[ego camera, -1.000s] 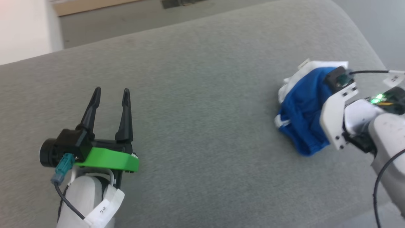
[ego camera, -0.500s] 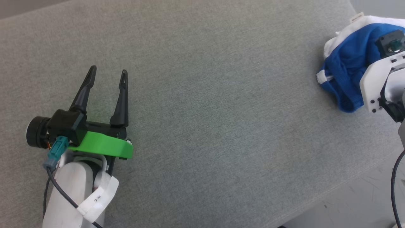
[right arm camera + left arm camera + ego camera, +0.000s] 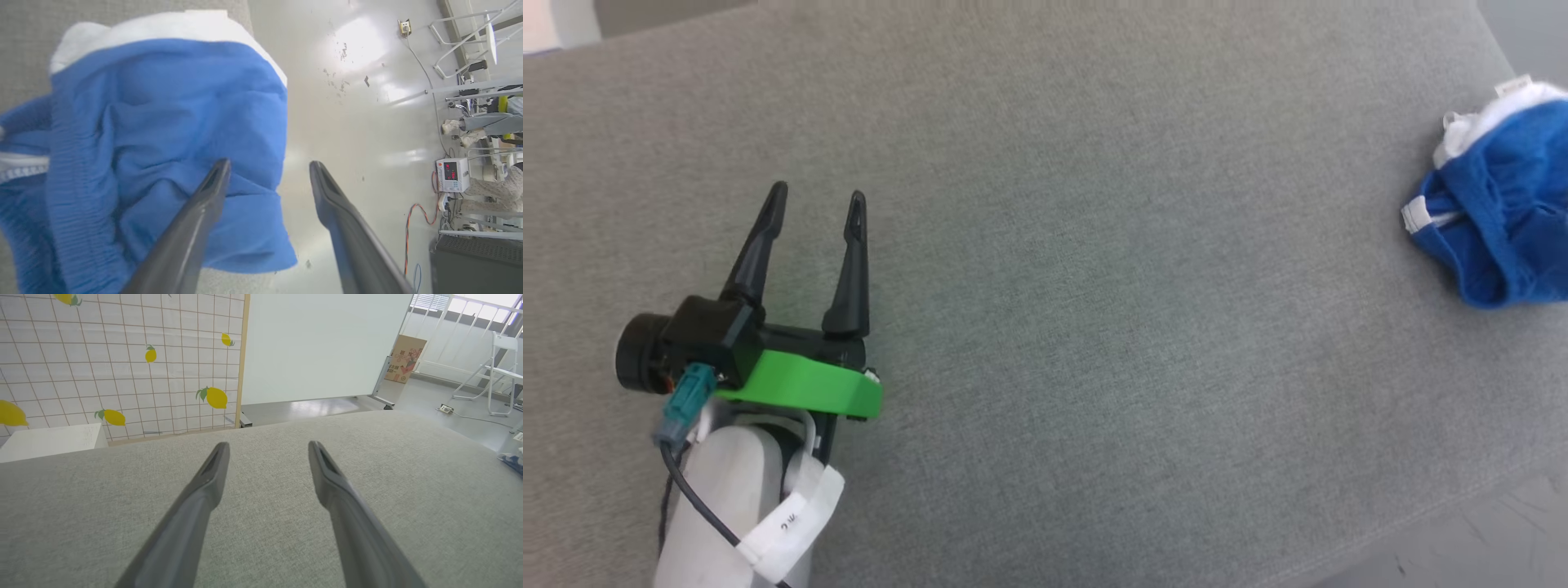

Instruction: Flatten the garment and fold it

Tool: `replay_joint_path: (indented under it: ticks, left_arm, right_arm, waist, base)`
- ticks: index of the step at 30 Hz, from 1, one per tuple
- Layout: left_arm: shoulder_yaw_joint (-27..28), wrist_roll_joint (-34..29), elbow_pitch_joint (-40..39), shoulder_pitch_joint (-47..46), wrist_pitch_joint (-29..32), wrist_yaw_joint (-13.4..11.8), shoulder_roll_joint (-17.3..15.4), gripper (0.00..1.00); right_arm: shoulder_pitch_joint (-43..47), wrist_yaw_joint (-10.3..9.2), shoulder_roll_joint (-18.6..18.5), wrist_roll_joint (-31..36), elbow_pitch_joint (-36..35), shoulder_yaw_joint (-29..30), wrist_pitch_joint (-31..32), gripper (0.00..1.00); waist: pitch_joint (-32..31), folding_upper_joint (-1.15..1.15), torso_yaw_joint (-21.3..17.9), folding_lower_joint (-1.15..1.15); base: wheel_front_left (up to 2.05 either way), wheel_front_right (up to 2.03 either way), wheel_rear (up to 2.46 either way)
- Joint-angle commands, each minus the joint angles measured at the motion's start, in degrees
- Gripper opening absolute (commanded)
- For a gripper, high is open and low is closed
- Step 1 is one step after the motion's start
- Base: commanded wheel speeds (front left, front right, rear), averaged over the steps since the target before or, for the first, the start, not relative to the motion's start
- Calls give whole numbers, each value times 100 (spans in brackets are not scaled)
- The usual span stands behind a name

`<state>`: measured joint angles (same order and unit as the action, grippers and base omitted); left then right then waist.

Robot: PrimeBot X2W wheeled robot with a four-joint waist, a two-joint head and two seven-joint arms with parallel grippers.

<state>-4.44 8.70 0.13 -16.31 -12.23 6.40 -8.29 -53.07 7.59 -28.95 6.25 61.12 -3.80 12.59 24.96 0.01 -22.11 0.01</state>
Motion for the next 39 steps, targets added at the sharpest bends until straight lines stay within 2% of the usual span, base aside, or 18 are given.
replay_joint_path:
  ticks: [1,4,9,13,17,22,26,32,39]
  left_arm:
    - [1,45,64,96,-78,-44,48,100]
    - [5,131,197,225,-164,-62,130,100]
    - [41,300,395,457,-249,-98,267,100]
    - [63,409,521,610,-269,-116,351,100]
    - [72,480,545,719,-274,-119,427,100]
    - [79,529,607,837,-275,-129,491,100]
    - [2,525,693,903,-276,-115,520,100]
    - [-69,519,782,975,-276,-175,537,100]
    - [-258,635,867,1053,-276,-262,540,100]
  right_arm:
    - [-8,-10,-55,107,-37,115,-65,100]
    - [158,-10,-53,148,-213,353,-303,100]
    - [691,-10,268,-373,-748,604,-1162,100]
    - [1248,-10,566,-955,-1381,486,-1872,100]
    - [2005,-10,809,-1608,-2390,274,-2417,100]
    - [2924,-10,1123,-2013,-3588,305,-2589,100]
    - [3578,-10,1475,-1996,-4434,342,-2629,100]
    - [4305,-10,2014,-1686,-5124,473,-2542,100]
    - [4888,-10,2380,-1378,-5440,589,-2448,100]
  waist:
    - [-405,-1,260,-1]
    - [-718,-1,399,-1]
    - [-1227,-1,671,-1]
    - [-1529,-1,889,-1]
    - [-1779,-1,1179,-1]
    - [-1947,-1,1484,-1]
    - [-2019,-1,1713,-1]
    - [-2106,-1,1944,-1]
    - [-2183,-1,2069,-1]
  base:
    - [0,0,0]
    - [0,0,0]
    - [0,0,0]
    - [0,0,0]
    - [0,0,0]
    - [0,0,0]
    - [0,0,0]
    - [0,0,0]
    - [0,0,0]
